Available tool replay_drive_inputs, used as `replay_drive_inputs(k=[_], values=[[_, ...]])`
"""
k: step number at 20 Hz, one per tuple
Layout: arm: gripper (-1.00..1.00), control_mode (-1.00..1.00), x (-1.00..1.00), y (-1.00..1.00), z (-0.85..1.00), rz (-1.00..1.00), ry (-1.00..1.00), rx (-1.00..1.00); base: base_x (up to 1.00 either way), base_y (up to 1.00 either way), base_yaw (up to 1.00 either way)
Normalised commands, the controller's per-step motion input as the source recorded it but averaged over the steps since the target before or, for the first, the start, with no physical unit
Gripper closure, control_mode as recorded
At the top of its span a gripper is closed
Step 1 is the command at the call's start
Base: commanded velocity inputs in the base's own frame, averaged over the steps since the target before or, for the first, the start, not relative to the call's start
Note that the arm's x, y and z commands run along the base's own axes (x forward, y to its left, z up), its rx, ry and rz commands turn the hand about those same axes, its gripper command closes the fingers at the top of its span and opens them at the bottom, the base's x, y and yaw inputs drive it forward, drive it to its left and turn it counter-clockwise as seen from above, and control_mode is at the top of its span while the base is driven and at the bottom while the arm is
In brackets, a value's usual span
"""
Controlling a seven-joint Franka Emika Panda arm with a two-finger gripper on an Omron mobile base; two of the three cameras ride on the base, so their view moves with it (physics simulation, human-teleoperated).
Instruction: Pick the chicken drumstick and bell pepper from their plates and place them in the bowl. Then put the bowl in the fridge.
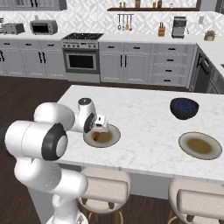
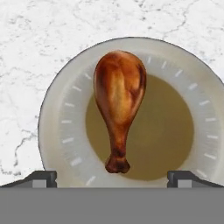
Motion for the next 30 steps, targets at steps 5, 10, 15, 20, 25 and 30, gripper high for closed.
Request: replay_drive_inputs(k=[5,10,15,20,25,30], values=[[-1.0,-1.0,0.07,-0.16,-0.4,0.0,0.0,0.03,0.0,0.0,0.0],[-1.0,-1.0,0.39,0.0,-0.22,0.0,0.0,0.0,0.0,0.0,0.0],[-1.0,-1.0,0.37,0.0,-0.18,0.0,0.0,0.0,0.0,0.0,0.0],[-1.0,-1.0,0.34,0.0,-0.22,0.0,0.01,0.0,0.0,0.0,0.0],[1.0,-1.0,0.07,0.0,-0.32,0.0,0.06,0.02,0.0,0.0,0.0],[1.0,-1.0,0.0,0.0,-0.18,0.0,-0.02,0.01,0.0,0.0,0.0]])
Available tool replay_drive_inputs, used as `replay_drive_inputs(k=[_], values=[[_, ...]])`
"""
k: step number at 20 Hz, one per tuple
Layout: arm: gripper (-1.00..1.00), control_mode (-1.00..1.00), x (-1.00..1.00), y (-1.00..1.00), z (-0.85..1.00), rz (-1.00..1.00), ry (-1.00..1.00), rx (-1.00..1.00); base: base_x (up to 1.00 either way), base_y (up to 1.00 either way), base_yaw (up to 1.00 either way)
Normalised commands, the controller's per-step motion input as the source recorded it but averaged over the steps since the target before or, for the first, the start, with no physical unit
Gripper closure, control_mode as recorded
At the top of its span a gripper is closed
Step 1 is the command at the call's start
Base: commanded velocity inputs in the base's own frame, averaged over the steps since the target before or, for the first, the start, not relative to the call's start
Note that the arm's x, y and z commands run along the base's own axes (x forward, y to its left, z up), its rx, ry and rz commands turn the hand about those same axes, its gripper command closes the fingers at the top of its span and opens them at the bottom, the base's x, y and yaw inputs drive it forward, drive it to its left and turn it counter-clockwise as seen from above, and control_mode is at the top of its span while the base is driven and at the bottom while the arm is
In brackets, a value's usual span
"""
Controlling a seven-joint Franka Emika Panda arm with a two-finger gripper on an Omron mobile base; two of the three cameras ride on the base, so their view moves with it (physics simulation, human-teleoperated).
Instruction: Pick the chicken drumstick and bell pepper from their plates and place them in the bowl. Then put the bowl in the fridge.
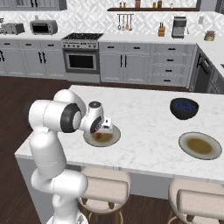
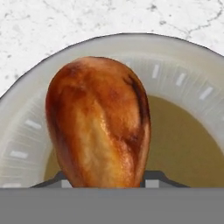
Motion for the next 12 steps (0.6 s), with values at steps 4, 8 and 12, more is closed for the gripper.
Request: replay_drive_inputs(k=[4,8,12], values=[[1.0,-1.0,0.0,0.0,-0.01,0.0,-0.21,0.0,0.0,0.0,0.0],[1.0,-1.0,0.0,0.0,0.35,-0.02,-0.19,0.0,0.0,0.0,0.0],[1.0,-1.0,-0.29,0.01,0.94,-0.02,-0.14,0.0,0.0,0.0,0.0]])
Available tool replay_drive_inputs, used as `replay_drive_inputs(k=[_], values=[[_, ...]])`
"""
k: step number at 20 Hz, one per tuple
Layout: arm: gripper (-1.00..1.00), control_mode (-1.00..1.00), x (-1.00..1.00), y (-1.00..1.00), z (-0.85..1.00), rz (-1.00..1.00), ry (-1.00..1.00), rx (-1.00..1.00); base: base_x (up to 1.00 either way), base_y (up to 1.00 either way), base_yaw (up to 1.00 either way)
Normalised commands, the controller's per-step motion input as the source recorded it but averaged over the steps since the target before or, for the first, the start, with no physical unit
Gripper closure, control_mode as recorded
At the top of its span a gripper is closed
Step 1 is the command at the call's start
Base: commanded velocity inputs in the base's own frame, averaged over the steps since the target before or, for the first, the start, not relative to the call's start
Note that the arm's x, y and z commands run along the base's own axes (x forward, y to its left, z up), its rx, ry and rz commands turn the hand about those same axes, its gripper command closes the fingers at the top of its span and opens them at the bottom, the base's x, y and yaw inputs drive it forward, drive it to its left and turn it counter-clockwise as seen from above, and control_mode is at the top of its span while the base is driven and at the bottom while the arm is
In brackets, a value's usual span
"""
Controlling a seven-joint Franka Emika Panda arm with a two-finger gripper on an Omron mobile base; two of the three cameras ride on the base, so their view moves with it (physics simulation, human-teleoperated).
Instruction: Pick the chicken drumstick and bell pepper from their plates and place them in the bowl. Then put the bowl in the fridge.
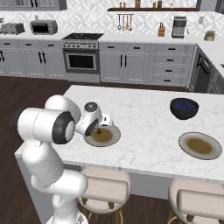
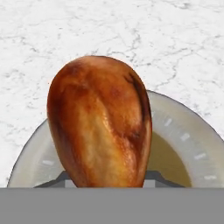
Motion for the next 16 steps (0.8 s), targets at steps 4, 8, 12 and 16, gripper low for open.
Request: replay_drive_inputs(k=[4,8,12,16], values=[[1.0,-1.0,-0.67,0.0,1.0,-0.05,0.0,0.01,0.0,0.0,0.0],[1.0,-1.0,-0.97,0.0,1.0,-0.1,0.06,0.02,0.0,0.0,0.0],[1.0,-1.0,-0.74,0.0,1.0,-0.11,0.26,0.07,0.0,0.0,0.0],[1.0,-1.0,-0.21,0.0,1.0,-0.1,0.35,0.1,0.0,0.0,0.0]])
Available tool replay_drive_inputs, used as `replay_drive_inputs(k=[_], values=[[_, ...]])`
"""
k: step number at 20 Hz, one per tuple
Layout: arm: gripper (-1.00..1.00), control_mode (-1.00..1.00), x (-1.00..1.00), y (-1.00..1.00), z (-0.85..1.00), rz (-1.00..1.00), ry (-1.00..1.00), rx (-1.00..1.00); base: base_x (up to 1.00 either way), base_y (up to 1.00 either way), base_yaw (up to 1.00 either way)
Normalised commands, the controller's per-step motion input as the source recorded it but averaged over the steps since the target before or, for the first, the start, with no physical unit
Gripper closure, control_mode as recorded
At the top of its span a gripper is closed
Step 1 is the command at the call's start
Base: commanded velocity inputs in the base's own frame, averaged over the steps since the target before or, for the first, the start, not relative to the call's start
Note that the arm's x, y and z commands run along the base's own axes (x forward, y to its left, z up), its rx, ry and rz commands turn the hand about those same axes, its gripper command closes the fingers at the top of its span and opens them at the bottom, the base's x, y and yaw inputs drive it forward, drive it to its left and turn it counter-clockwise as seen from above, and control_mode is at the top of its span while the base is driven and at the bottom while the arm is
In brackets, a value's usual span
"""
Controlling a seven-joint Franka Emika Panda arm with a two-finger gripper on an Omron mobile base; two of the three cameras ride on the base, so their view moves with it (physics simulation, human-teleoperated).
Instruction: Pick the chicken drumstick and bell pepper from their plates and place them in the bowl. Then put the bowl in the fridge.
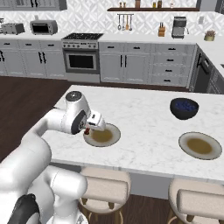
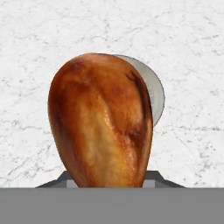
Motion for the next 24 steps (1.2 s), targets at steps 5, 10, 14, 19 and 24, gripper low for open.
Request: replay_drive_inputs(k=[5,10,14,19,24], values=[[1.0,-1.0,-0.52,0.0,0.91,-0.08,0.16,0.07,0.0,0.0,0.0],[1.0,-1.0,-1.0,0.18,0.35,-0.04,-0.12,0.0,0.0,0.0,0.0],[1.0,-1.0,-1.0,0.33,0.39,-0.04,-0.11,0.0,0.0,0.0,0.0],[1.0,-1.0,-0.97,0.12,0.14,-0.01,-0.06,0.01,0.0,0.0,0.0],[1.0,-1.0,-0.33,-0.06,0.0,0.02,0.05,0.01,0.0,0.0,0.0]])
